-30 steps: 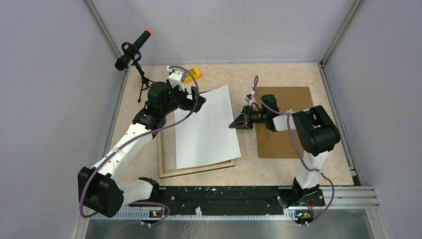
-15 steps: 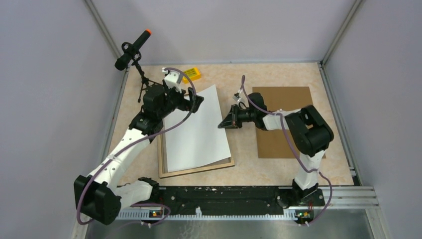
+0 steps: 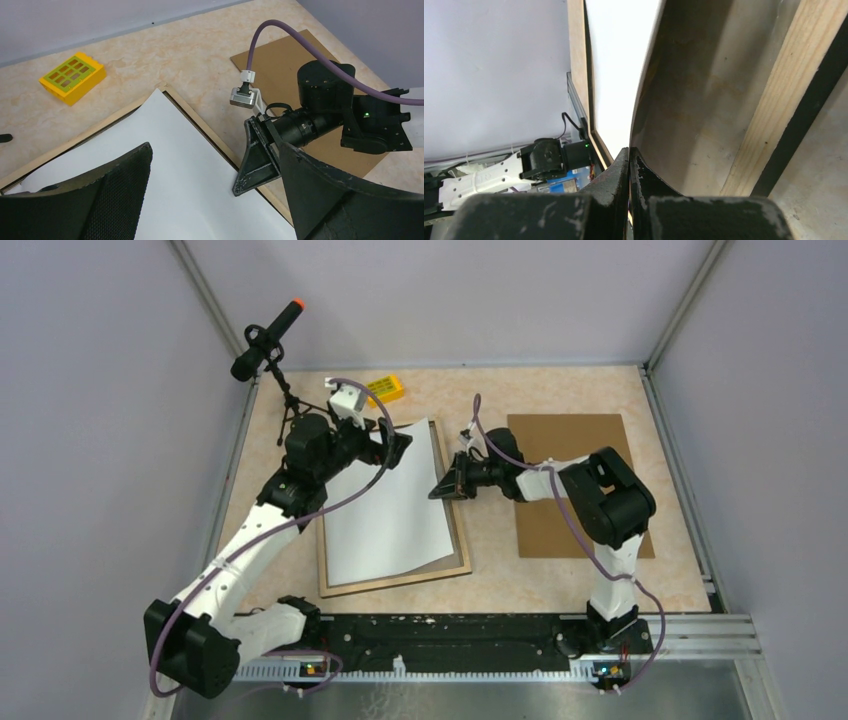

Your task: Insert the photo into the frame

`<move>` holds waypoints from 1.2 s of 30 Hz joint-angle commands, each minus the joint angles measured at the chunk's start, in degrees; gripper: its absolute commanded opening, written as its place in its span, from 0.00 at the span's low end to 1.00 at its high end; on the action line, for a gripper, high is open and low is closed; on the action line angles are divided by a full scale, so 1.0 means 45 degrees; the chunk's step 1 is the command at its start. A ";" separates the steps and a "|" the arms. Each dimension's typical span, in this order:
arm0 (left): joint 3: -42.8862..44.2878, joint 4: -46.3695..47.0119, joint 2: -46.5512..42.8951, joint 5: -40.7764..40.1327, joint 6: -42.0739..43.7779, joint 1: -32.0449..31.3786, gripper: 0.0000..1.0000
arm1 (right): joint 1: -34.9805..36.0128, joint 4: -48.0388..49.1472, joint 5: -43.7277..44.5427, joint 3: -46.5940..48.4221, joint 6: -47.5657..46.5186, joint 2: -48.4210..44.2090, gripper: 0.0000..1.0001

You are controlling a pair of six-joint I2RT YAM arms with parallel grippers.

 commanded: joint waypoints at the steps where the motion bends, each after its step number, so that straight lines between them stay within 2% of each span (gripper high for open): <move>1: -0.0115 0.0685 -0.0421 0.0083 -0.0097 -0.0122 0.99 | 0.0267 0.0339 0.0427 0.0579 -0.0093 0.0021 0.00; 4: -0.0134 0.0704 -0.0459 0.0062 -0.0097 -0.0149 0.99 | 0.0258 -0.0418 0.0635 0.0730 -0.0589 -0.0153 0.05; 7: -0.0135 0.0705 -0.0499 0.0041 -0.0097 -0.0186 0.99 | 0.0264 -0.1791 0.1117 0.0929 -0.1457 -0.0543 0.18; 11: -0.0152 0.0724 -0.0542 0.0048 -0.0097 -0.0186 0.99 | 0.0286 -0.3780 0.1861 0.1177 -0.2476 -0.1078 0.29; 16: -0.0193 0.0744 -0.0590 0.0022 -0.0097 -0.0186 0.99 | 0.0286 -0.5169 0.2374 0.1214 -0.3227 -0.1726 0.55; 20: -0.0193 0.0744 -0.0661 -0.0015 -0.0107 -0.0191 0.99 | 0.0285 -0.6244 0.2661 0.1274 -0.3874 -0.2183 0.67; 24: -0.0230 0.0764 -0.0681 -0.0069 -0.0192 -0.0209 0.99 | 0.0283 -0.7380 0.3369 0.1336 -0.4746 -0.2620 0.72; 30: -0.0250 0.0783 -0.0807 -0.0069 -0.0247 -0.0246 0.99 | 0.0502 -0.9218 0.6156 0.1583 -0.5657 -0.3385 0.73; 36: -0.0269 0.0754 -0.0992 -0.0185 -0.0275 -0.0283 0.99 | 0.1203 -0.9225 0.5989 0.2415 -0.5342 -0.3108 0.73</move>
